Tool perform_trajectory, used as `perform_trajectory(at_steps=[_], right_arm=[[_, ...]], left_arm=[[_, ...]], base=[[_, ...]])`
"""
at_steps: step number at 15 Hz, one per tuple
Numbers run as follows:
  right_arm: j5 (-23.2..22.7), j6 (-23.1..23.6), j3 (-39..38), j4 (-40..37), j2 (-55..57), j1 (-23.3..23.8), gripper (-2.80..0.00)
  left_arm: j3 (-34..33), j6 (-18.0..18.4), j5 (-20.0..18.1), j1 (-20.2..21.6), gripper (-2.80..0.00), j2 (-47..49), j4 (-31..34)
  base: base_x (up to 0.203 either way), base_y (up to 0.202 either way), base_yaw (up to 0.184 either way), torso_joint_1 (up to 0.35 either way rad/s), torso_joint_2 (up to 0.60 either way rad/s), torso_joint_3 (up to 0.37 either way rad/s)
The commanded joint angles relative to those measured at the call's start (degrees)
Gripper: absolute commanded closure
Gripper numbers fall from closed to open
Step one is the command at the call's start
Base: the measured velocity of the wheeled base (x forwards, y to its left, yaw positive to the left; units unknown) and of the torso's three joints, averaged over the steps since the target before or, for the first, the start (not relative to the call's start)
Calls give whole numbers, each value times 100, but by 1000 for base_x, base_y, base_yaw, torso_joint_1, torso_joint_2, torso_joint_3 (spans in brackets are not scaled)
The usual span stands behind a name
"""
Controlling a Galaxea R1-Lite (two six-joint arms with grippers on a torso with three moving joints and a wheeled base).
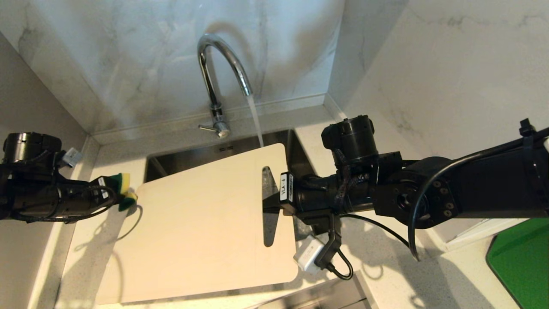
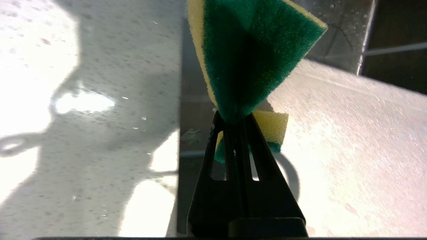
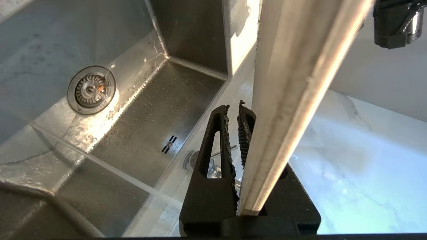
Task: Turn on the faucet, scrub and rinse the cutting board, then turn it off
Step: Put down the cutting board
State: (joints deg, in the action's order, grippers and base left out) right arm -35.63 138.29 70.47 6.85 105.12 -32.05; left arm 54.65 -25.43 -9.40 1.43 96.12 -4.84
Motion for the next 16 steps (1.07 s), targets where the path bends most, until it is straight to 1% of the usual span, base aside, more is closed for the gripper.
perform_trajectory(at_steps=[1,3,4,7,8,12,13,15,16], right_arm=[[-23,84,19,0,0,-3,0],[-23,84,10,0,0,-3,0],[-23,84,19,9,9,-3,0],[-14,75,19,9,17,-3,0],[-14,75,37,1,17,-3,0],[-14,67,37,9,17,-3,0],[-18,67,24,9,9,-3,0],[-23,67,1,9,0,6,0],[-14,67,10,9,0,6,0]], left_arm=[[44,-21,-36,-32,0,-223,16],[160,-128,-37,-418,0,-615,222],[300,-217,-35,-739,0,-857,525],[1300,-677,-25,-1722,0,-1325,2139],[1507,-759,-14,-2048,0,-1390,2561],[1807,-825,88,-3158,0,-1323,3556],[1835,-830,231,-3342,0,-1188,3733],[1846,-875,942,-3591,0,-955,3880],[1853,-942,1169,-3705,0,-853,3892]], base=[[0,0,0,0,0,0],[0,0,0,0,0,0],[0,0,0,0,0,0],[0,0,0,0,0,0],[0,0,0,0,0,0],[0,0,0,0,0,0],[0,0,0,0,0,0],[0,0,0,0,0,0],[0,0,0,0,0,0]])
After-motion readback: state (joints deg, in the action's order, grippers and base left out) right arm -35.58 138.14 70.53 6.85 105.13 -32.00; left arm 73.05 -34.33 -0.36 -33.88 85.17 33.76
